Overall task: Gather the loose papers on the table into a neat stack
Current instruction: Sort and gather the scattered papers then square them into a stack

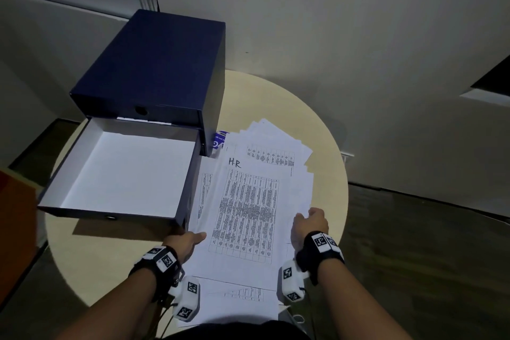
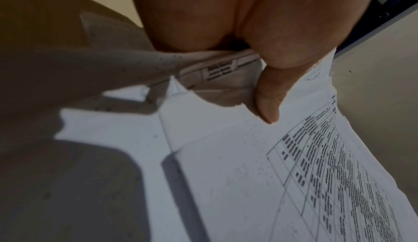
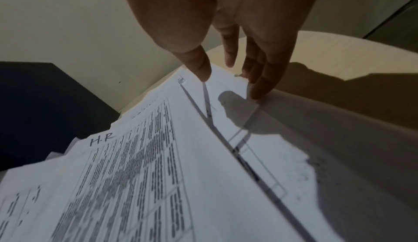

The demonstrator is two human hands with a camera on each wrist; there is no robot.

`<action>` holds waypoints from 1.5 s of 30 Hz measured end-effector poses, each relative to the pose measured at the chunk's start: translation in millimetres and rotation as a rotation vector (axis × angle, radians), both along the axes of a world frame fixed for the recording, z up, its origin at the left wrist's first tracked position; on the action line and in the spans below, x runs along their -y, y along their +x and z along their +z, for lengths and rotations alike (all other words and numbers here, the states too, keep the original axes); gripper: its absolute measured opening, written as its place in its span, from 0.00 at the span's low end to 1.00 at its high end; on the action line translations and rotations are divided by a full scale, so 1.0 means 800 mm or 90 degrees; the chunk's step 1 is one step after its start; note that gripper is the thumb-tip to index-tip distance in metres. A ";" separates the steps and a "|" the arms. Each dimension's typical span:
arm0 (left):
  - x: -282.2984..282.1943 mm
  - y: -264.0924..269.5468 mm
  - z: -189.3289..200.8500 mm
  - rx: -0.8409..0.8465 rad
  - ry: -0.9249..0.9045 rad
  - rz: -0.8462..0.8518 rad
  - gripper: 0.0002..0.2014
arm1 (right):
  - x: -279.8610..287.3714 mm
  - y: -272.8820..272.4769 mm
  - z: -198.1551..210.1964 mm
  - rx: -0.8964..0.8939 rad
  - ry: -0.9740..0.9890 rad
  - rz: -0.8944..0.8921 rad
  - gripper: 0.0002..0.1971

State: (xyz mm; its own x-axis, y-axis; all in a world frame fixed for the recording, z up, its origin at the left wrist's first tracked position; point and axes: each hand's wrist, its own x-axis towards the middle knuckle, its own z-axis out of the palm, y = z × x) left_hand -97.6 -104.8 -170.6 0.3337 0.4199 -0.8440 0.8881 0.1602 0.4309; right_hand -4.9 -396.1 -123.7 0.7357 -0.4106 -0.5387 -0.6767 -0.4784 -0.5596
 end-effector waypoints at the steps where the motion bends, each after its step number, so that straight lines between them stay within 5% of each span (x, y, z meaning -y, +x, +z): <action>1: -0.001 0.001 -0.004 0.002 -0.002 -0.004 0.22 | 0.000 0.003 -0.002 -0.005 -0.006 0.006 0.22; 6: -0.004 -0.002 -0.004 0.005 0.008 -0.020 0.20 | 0.003 0.011 -0.009 -0.025 -0.069 0.025 0.12; 11: -0.001 -0.001 -0.002 0.014 0.029 -0.012 0.26 | -0.011 0.011 -0.010 -0.076 -0.062 0.067 0.26; 13: -0.003 -0.001 -0.001 0.007 0.030 -0.014 0.25 | -0.016 0.014 -0.017 -0.083 -0.063 0.101 0.23; 15: -0.001 -0.001 0.002 0.013 0.030 -0.014 0.23 | -0.021 0.016 -0.014 -0.075 -0.049 0.109 0.09; 18: 0.000 0.001 0.003 0.015 0.019 -0.011 0.22 | -0.021 0.015 -0.012 -0.033 -0.028 0.095 0.15; 20: -0.001 0.000 0.006 0.012 0.013 -0.003 0.24 | -0.016 0.013 -0.001 -0.021 -0.012 0.086 0.04; 23: -0.003 -0.002 -0.002 0.013 0.017 -0.014 0.21 | 0.008 0.012 0.013 0.043 -0.009 0.033 0.14; 32: -0.001 0.001 -0.003 0.016 0.014 -0.019 0.20 | 0.105 0.015 0.082 0.286 0.001 -0.143 0.06; 41: 0.006 -0.001 0.019 -0.004 0.028 -0.028 0.25 | 0.133 0.029 0.137 0.433 0.222 -0.279 0.07; 45: 0.005 -0.005 0.021 0.007 0.004 -0.018 0.21 | 0.110 0.017 0.131 0.420 0.292 -0.237 0.11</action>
State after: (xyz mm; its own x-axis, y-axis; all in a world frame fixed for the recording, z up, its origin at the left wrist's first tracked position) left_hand -101.6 -108.8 -154.0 0.3552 0.4148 -0.8377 0.8873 0.1322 0.4418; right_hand 8.8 -483.8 -19.1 0.8163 -0.5334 -0.2220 -0.2153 0.0757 -0.9736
